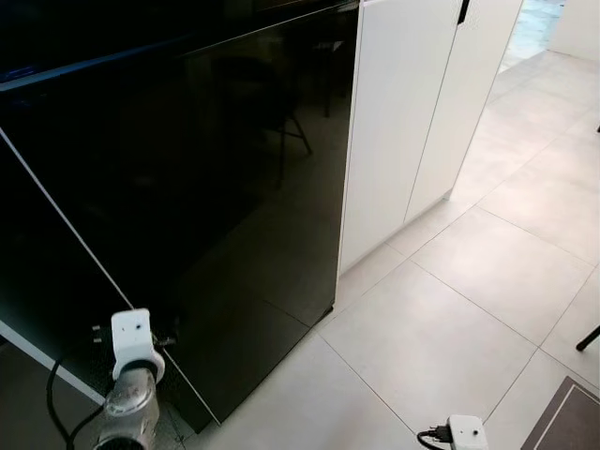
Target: Restocking fridge
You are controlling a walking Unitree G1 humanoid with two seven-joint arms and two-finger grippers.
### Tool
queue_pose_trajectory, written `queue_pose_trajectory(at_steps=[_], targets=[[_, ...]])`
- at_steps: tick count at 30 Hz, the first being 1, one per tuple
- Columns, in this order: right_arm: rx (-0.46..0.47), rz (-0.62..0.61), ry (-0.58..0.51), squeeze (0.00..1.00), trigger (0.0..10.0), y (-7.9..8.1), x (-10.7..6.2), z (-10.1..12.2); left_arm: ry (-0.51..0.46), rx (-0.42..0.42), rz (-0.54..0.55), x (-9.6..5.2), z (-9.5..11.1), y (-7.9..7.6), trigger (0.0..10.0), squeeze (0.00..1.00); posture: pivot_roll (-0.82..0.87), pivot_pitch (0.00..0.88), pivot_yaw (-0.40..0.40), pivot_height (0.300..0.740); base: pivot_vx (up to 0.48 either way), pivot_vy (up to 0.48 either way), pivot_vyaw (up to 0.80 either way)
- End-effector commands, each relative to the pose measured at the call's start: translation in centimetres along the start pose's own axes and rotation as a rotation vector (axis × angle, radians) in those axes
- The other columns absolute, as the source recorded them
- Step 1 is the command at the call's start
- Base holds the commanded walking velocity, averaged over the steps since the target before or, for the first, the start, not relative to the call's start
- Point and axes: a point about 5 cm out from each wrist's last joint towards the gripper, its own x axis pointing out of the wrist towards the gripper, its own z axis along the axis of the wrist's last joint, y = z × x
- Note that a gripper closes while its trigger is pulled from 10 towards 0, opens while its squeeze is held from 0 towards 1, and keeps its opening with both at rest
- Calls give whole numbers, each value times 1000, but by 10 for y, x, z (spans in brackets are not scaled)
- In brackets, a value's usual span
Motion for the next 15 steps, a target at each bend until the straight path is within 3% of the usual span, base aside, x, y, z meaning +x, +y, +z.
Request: queue_pose_trajectory(at_steps=[1,4,15], targets=[[-1,-1,7,0,10000,2,0,-2,-58,-10,15,5,13,-2,10000,0,-14,0,6,740,0,0,0],[0,5,-3,0,10000,2,1,2,-139,12,20,13,33,-5,10000,0,-14,0,6,740,0,0,0],[-7,26,-8,0,10000,4,1,2,-284,28,67,30,79,-2,10000,0,-18,0,0,740,0,0,0]])
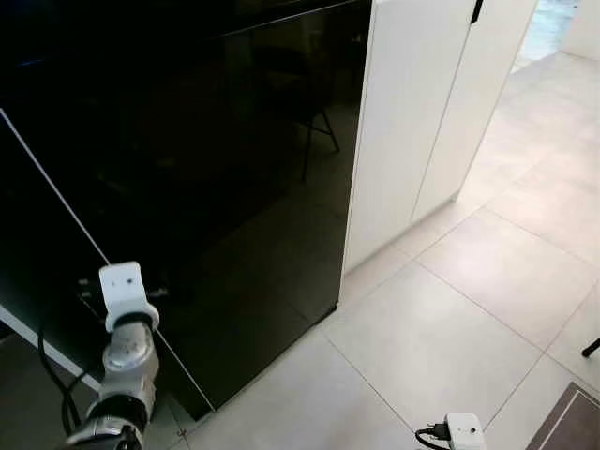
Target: Restocking fridge
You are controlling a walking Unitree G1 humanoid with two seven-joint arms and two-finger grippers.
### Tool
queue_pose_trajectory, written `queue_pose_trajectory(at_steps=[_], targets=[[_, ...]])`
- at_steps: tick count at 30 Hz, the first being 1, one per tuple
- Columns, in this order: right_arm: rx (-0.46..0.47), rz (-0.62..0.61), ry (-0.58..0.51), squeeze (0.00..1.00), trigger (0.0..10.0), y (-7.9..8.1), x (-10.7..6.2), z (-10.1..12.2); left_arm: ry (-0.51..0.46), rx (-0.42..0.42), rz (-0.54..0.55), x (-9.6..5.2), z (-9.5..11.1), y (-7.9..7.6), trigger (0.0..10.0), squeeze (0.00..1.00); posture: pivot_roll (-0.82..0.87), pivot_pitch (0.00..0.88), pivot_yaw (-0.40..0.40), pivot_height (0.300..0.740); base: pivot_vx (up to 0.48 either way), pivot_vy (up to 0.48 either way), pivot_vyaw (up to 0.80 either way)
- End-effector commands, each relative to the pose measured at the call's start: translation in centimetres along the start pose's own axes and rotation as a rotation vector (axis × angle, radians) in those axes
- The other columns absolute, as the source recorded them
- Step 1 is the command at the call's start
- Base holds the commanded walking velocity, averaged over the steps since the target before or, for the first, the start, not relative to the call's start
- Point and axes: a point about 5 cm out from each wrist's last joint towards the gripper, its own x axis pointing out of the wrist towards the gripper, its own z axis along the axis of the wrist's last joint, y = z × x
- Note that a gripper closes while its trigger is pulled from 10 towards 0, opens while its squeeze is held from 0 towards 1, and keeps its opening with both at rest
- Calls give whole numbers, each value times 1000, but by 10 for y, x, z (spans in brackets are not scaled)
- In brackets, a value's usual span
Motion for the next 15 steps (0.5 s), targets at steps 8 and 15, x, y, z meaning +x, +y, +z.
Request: queue_pose_trajectory(at_steps=[8,15], targets=[[-5,12,-4,0,10000,2,0,1,-111,22,39,25,40,9,10000,0,-22,0,0,740,0,0,0],[-6,10,-5,0,10000,1,0,2,-121,7,87,34,52,18,10000,0,-28,0,-1,740,0,0,0]])
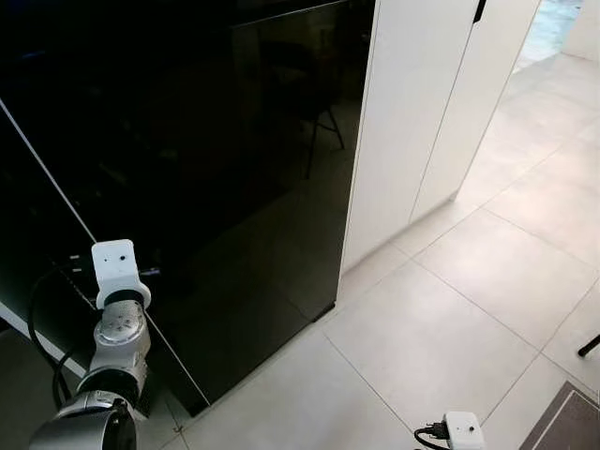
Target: Restocking fridge
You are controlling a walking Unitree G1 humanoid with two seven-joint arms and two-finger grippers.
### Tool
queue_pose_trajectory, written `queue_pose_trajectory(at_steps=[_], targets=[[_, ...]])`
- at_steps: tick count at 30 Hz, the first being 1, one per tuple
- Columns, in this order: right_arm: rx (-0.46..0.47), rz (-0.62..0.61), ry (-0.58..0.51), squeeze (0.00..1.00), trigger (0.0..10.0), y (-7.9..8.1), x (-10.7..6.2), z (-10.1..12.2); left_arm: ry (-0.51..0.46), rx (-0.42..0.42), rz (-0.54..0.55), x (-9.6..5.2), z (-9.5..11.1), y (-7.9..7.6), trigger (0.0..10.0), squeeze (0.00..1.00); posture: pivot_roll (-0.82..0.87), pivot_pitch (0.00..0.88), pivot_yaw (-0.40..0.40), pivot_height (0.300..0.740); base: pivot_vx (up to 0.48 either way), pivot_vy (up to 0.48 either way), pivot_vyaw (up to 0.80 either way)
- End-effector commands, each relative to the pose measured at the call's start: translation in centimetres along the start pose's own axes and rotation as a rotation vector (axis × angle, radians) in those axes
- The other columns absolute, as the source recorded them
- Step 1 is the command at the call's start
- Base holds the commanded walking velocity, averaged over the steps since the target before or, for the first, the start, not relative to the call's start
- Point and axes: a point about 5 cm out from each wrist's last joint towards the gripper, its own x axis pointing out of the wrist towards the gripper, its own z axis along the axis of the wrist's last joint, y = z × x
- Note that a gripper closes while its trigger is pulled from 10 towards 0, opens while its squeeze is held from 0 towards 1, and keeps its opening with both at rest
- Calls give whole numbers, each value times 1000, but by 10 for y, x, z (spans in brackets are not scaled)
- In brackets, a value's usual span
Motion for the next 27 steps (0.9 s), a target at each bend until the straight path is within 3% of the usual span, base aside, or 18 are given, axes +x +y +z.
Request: queue_pose_trajectory(at_steps=[1,17,23,27], targets=[[3,1,-2,0,10000,0,0,1,-114,-31,71,18,35,12,10000,0,-28,0,-1,740,0,0,0],[2,-15,10,0,10000,-10,-3,-7,-85,-49,59,24,39,14,10000,0,-30,0,-4,740,0,0,0],[4,-18,11,0,10000,-11,-3,-7,-63,-37,-4,10,19,4,10000,0,-30,0,-1,740,0,0,0],[9,-17,11,0,10000,-9,-3,-8,-113,-33,-14,-3,11,0,10000,0,-30,0,1,740,0,0,0]])
